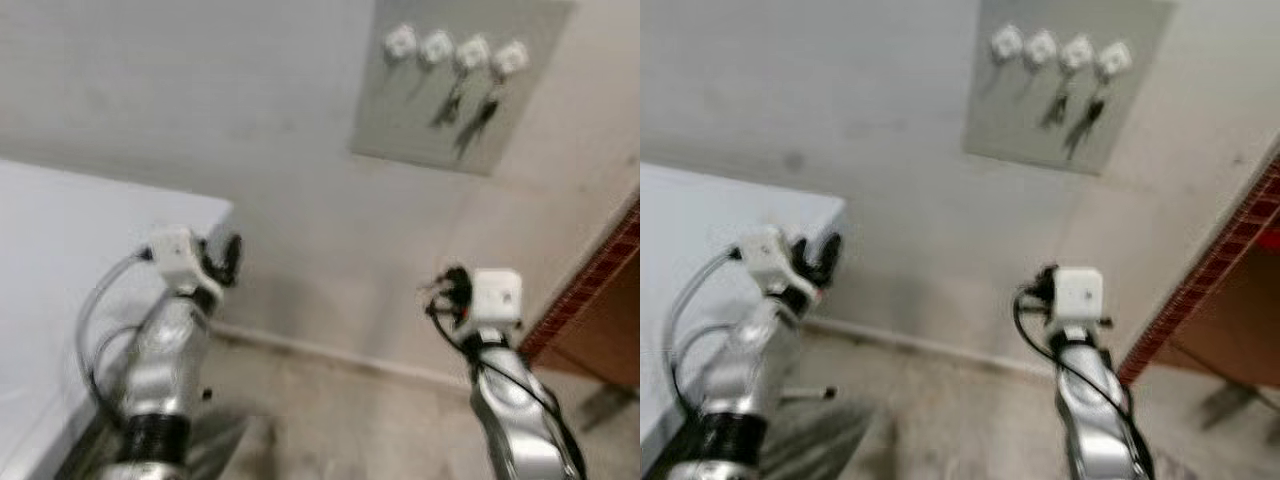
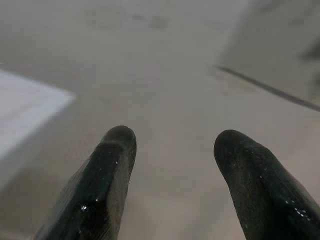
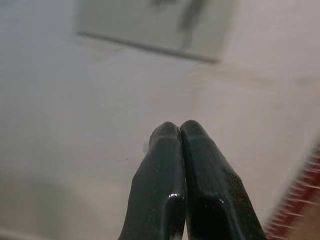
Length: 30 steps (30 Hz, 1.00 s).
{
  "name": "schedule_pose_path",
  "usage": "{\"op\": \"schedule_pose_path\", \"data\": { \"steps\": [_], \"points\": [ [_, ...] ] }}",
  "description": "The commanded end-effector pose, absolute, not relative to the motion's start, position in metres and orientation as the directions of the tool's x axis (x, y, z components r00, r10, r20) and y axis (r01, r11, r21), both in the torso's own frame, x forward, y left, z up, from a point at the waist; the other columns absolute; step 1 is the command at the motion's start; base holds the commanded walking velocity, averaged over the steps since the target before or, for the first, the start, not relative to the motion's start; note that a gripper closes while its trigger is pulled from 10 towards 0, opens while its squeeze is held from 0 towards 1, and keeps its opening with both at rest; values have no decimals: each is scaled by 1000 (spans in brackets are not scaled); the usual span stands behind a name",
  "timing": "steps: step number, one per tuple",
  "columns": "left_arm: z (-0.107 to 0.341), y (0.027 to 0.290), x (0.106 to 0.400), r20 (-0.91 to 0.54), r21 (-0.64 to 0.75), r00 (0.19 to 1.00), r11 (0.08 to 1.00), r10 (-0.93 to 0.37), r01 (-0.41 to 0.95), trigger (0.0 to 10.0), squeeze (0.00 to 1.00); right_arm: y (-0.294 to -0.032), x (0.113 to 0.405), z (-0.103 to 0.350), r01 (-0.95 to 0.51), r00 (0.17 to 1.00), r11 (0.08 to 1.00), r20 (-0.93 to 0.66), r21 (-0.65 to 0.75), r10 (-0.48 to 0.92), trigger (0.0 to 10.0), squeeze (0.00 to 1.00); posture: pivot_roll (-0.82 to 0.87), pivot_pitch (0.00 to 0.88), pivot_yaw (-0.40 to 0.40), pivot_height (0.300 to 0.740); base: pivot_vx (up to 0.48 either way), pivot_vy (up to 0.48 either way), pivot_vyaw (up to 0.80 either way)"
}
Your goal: Hang keys on a hook
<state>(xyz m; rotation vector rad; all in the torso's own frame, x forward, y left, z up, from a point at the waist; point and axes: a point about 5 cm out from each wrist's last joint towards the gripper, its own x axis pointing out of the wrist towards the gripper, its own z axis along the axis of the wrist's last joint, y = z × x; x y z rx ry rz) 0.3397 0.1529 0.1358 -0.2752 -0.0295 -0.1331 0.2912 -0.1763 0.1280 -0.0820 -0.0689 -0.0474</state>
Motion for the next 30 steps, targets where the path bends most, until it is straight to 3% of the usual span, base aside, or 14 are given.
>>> {"op": "schedule_pose_path", "data": {
  "steps": [1,9,30],
  "points": [
    [140,160,341,56,-242,992,962,-116,126,10000,0,-172,291,131,42,996,997,87,-69,-36,10000,0,-56,0,-32,740,0,0,-800],
    [140,160,340,58,-237,992,963,-116,127,10000,0,-172,291,133,45,994,997,106,-63,-38,10000,0,-54,0,-35,740,0,0,-798],
    [143,157,340,65,-195,989,970,-135,146,10000,0,-172,290,135,42,993,997,115,-57,-36,10000,0,-54,0,-36,740,0,0,0]
  ]
}}
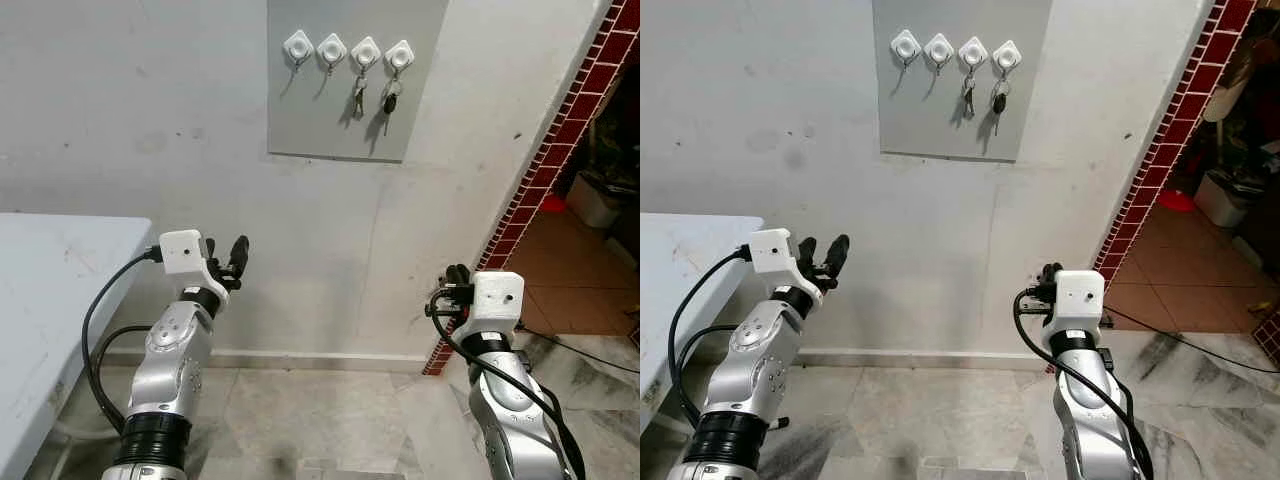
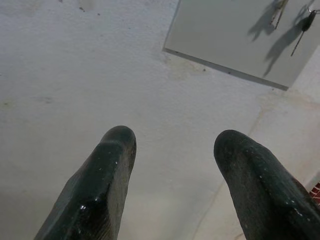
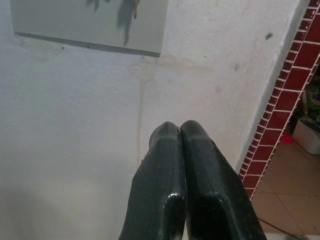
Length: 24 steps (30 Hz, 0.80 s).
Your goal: Hang keys on a hook
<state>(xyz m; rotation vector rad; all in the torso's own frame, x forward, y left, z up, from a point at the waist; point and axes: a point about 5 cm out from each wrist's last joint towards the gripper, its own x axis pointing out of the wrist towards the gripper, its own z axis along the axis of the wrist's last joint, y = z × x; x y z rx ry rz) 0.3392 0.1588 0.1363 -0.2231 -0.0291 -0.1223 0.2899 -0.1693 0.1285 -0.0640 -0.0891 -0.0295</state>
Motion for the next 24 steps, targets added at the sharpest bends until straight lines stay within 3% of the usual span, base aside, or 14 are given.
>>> {"op": "schedule_pose_path", "data": {
  "steps": [1,10,19,24],
  "points": [
    [143,156,339,66,-183,988,971,-142,152,10000,0,-173,290,135,46,992,997,120,-54,-39,10000,0,-54,0,-36,740,0,0,0],
    [152,141,332,112,-96,952,951,-284,295,10000,0,-172,282,157,5,960,999,280,37,-15,10000,0,-55,0,-28,740,0,0,0],
    [155,138,333,120,-111,946,943,-302,315,10000,0,-169,281,163,-12,949,999,316,52,-6,10000,0,-63,0,-17,740,0,0,0],
    [154,136,328,126,-120,943,939,-308,323,10000,0,-166,278,163,-34,945,998,325,49,17,10000,0,-63,0,-15,740,254,0,0]
  ]
}}
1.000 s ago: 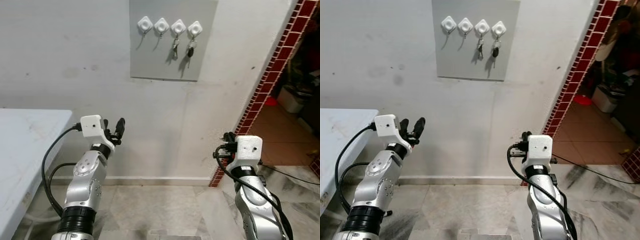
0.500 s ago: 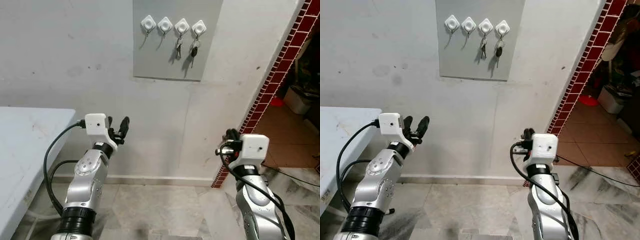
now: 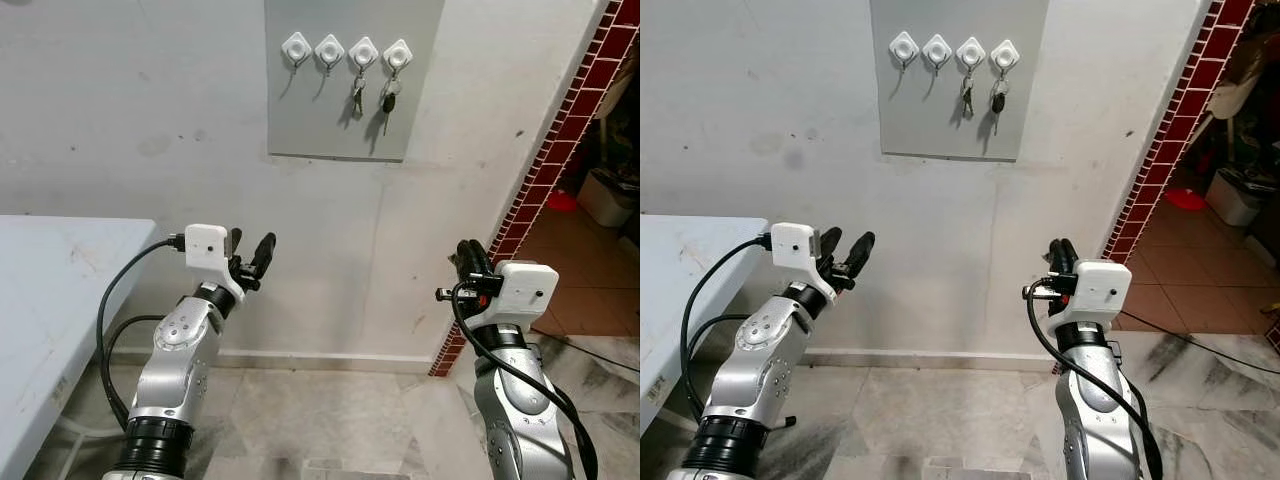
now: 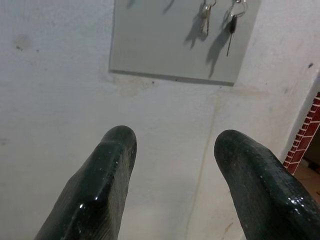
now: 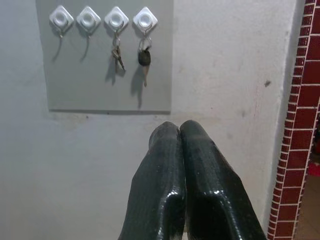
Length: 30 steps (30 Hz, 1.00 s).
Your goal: Hang keys on a hook
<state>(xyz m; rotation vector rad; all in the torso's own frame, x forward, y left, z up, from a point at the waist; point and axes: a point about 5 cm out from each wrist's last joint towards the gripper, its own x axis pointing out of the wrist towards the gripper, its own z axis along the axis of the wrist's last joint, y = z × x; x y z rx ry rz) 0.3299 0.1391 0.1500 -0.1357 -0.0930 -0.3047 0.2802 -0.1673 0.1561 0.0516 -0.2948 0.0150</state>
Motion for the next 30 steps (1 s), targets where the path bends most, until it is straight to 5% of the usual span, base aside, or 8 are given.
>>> {"op": "schedule_pose_path", "data": {
  "steps": [1,30],
  "points": [
    [154,136,327,128,-124,942,937,-310,325,10000,0,-166,278,163,-39,945,998,326,46,22,10000,0,-62,0,-17,740,262,0,0],
    [154,136,322,141,-189,953,938,-266,290,10000,0,-160,279,162,-102,944,994,319,28,88,10000,0,-43,0,-46,740,362,0,0]
  ]
}}
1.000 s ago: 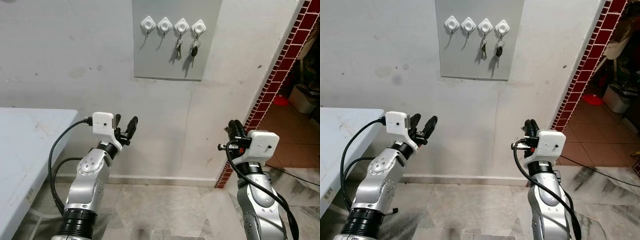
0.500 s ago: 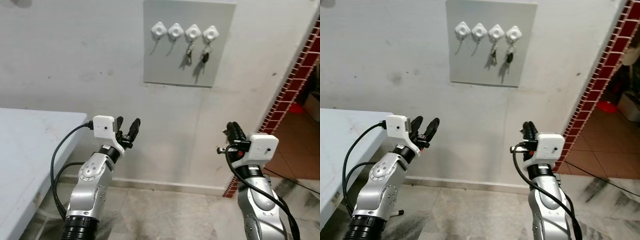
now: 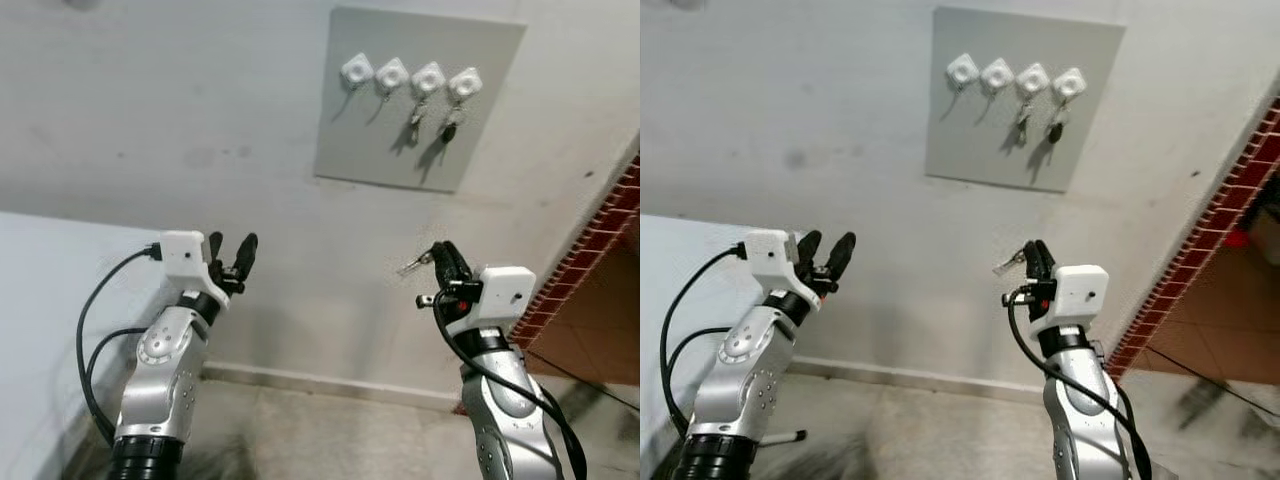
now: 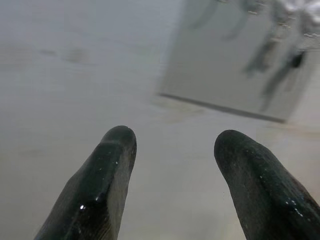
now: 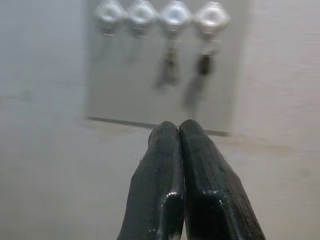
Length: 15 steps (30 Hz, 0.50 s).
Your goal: Hang keys on a hook
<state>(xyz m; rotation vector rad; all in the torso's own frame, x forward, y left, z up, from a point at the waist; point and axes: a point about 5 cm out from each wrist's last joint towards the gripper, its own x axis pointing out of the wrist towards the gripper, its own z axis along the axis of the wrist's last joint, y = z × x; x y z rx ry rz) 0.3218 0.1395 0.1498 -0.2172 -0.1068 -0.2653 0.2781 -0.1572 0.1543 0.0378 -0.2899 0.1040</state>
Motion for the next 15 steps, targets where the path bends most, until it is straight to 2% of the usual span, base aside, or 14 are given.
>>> {"op": "schedule_pose_path", "data": {
  "steps": [1,15],
  "points": [
    [153,136,322,140,-190,953,938,-267,291,10000,0,-160,279,162,-104,944,994,319,27,90,10000,0,-43,0,-47,740,382,0,0],
    [153,136,321,137,-201,956,937,-261,285,10000,0,-160,278,162,-112,944,993,315,23,99,10000,0,-41,0,-52,740,383,0,0]
  ]
}}
